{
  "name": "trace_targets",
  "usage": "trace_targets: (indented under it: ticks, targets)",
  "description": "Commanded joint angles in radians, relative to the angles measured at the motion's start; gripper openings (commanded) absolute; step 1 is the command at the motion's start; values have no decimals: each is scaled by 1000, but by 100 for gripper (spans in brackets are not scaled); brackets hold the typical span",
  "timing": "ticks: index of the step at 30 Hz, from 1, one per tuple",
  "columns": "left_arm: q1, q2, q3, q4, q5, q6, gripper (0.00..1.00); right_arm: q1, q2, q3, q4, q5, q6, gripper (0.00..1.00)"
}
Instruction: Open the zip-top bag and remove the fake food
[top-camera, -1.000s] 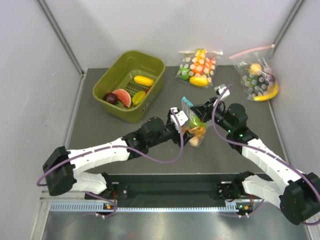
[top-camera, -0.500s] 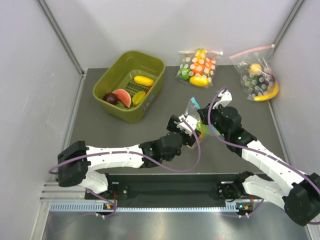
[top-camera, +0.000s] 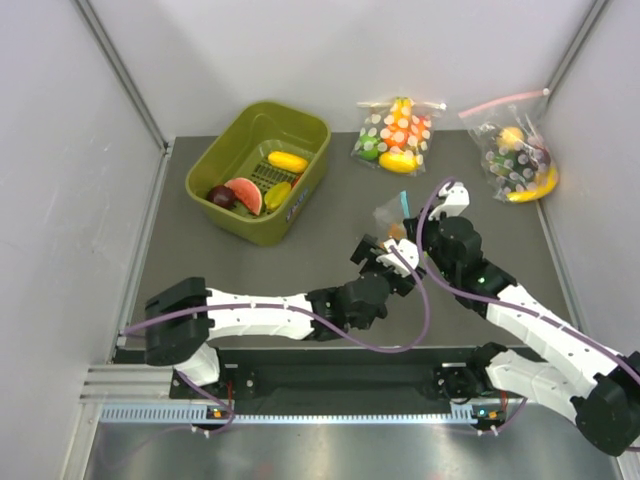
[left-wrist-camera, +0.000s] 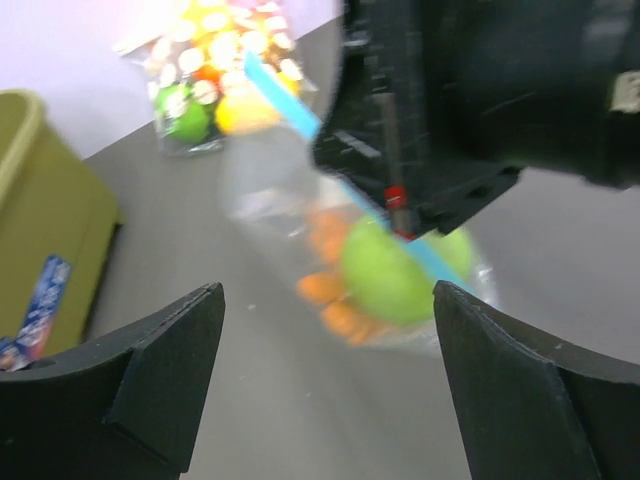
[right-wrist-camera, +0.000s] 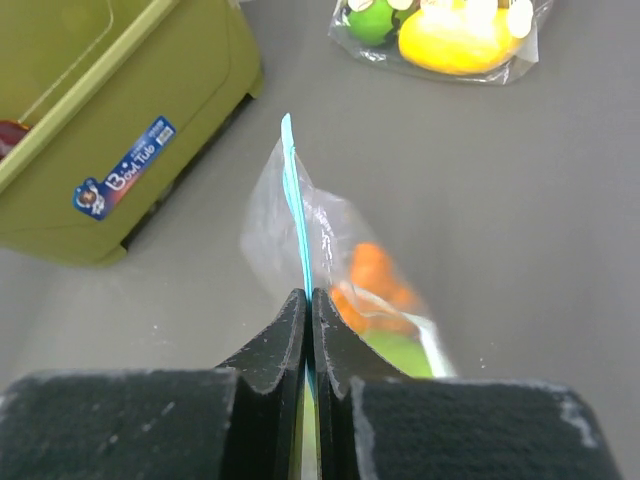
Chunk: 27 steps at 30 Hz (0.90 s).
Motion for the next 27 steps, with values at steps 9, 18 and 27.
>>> trace_targets:
  ticks: [9, 18, 27]
  targets:
    - [140, 69, 64, 37, 259, -291, 94, 66, -40, 50, 1, 65, 42, 0]
    - [189, 155, 121, -16, 362, -339, 89, 87, -37, 36, 15, 60, 70, 0]
    - [209, 187, 144, -87, 377, -360, 10, 89, -43, 16, 38, 41, 80, 0]
